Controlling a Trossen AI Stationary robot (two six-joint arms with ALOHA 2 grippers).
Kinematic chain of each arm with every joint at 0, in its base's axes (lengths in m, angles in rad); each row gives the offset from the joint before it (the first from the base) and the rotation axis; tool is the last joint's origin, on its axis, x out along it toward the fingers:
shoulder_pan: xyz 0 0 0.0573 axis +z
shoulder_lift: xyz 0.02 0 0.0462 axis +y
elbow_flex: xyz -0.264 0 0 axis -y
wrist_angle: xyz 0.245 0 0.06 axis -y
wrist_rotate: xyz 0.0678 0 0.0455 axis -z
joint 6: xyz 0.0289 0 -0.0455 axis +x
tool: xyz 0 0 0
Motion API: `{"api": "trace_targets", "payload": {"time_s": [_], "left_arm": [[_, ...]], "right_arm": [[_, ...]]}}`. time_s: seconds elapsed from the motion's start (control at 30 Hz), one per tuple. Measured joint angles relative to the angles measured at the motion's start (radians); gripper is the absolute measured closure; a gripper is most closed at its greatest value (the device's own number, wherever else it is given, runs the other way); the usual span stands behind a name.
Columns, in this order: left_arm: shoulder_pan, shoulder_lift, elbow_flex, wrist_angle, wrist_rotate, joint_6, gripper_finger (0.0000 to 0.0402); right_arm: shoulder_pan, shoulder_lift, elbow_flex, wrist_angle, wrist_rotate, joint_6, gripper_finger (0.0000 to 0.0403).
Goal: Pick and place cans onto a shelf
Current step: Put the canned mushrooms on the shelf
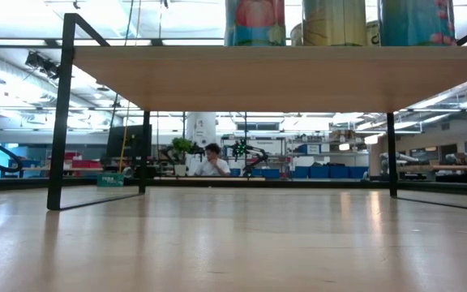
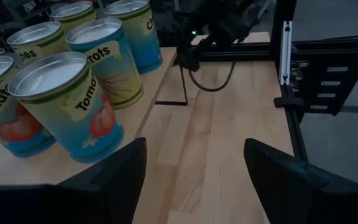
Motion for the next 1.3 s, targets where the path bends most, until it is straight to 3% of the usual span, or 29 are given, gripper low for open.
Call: {"api": "trace_targets", "payload": {"time_s": [0.6, 0.83, 1.07, 1.3], "left_arm": [[0.0, 0.0, 0.0, 0.016, 0.011, -0.011, 0.0127], [0.0, 0.0, 0.0, 0.019, 0.013, -0.011, 0.0127], [0.0, 0.0, 0.0, 0.023, 0.056, -0.013, 0.0127], [0.0, 0.0, 0.0, 0.024, 0.063, -0.019, 0.0127]], "right_arm": [[-0.11, -0.001, -0.026, -0.031, -0.056, -0.044, 0.0246], [-0.176, 0.003, -0.042, 0.006, -0.085, -0.132, 0.0246], [-0.172, -0.034, -0.011, 0.053, -0.174, -0.222, 0.0246], [-0.128, -0.087, 0.078, 0.041, -0.18, -0.277, 0.0246]]}}
